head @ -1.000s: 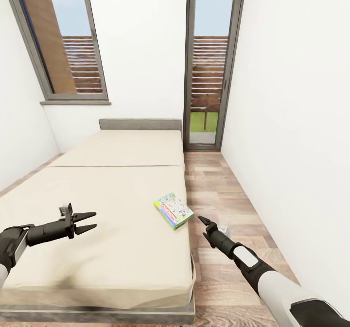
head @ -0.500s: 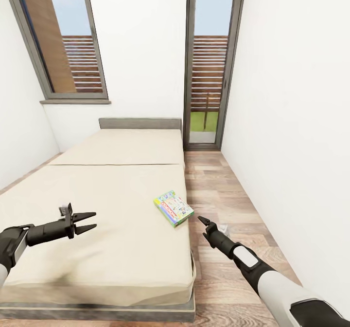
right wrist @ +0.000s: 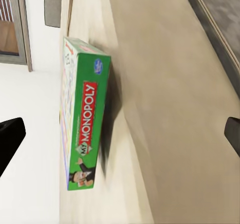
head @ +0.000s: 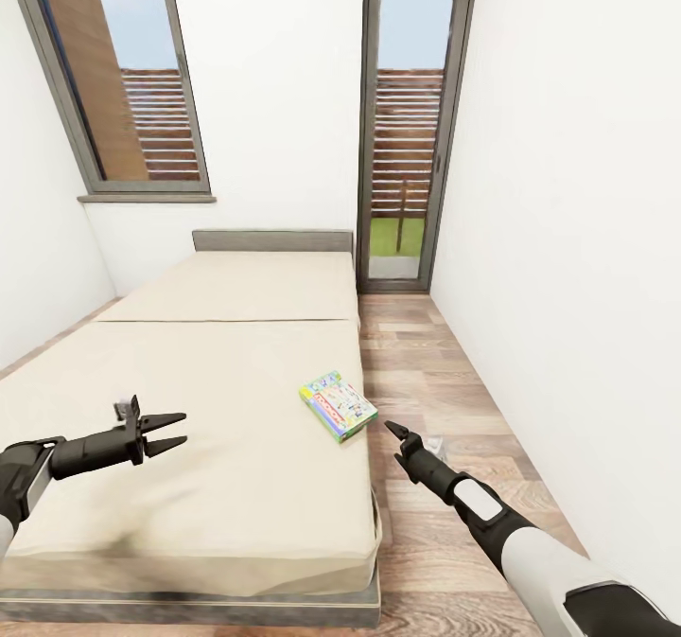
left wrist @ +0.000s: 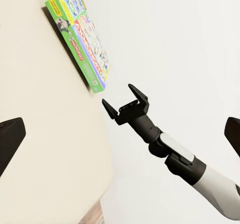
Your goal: Put all the toys in the child's room - the three board games (two on the bed and one on the table), the two jigsaw puzzles on the table, and the tennis ball on the table - inside the toy box on the table in the child's room.
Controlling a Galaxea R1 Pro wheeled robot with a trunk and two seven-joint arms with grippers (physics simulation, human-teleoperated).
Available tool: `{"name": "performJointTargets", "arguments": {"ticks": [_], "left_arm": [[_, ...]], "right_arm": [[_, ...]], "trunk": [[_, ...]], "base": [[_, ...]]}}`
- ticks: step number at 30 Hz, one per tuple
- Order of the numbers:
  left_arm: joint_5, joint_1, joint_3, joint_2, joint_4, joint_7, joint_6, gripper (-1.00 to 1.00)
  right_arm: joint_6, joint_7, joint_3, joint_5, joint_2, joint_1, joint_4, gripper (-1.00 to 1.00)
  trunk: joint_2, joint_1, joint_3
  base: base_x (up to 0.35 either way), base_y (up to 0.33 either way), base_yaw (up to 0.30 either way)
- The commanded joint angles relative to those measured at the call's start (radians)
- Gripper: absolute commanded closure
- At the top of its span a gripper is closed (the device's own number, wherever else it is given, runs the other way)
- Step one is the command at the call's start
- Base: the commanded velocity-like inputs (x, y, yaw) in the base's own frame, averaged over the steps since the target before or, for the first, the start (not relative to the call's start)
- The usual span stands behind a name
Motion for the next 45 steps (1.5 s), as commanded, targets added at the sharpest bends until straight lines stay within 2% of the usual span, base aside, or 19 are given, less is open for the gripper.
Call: {"name": "performJointTargets", "arguments": {"ticks": [1,28,35,39,45], "left_arm": [[-0.003,-0.001,0.001,0.0,0.0,-0.005,0.011,-1.0],[-0.003,-0.001,-0.001,-0.002,0.0,-0.005,0.009,-1.0],[-0.003,-0.001,-0.001,-0.003,0.0,-0.005,0.008,-1.0],[-0.003,-0.001,-0.001,-0.003,0.0,-0.005,0.008,-1.0],[-0.004,-0.001,-0.003,-0.003,0.0,-0.005,0.008,-1.0]], "right_arm": [[0.003,0.002,0.006,-0.009,-0.001,-0.001,0.0,-1.0],[-0.001,0.0,0.014,-0.006,0.002,0.0,0.0,-1.0],[-0.004,-0.055,0.015,-0.005,0.02,-0.001,0.0,-1.0],[-0.003,-0.089,0.015,-0.005,0.022,-0.002,0.0,-1.0],[-0.001,-0.1,0.015,-0.005,0.022,-0.002,0.0,-1.0]], "trunk": [[0.0,0.0,-0.001],[0.0,0.0,-0.001],[0.0,0.0,-0.001],[0.0,0.0,-0.001],[0.0,0.0,-0.001]], "base": [[0.0,0.051,0.0],[0.02,0.038,0.0],[0.002,0.002,0.0],[0.0,0.0,0.0],[0.0,0.0,0.0]]}}
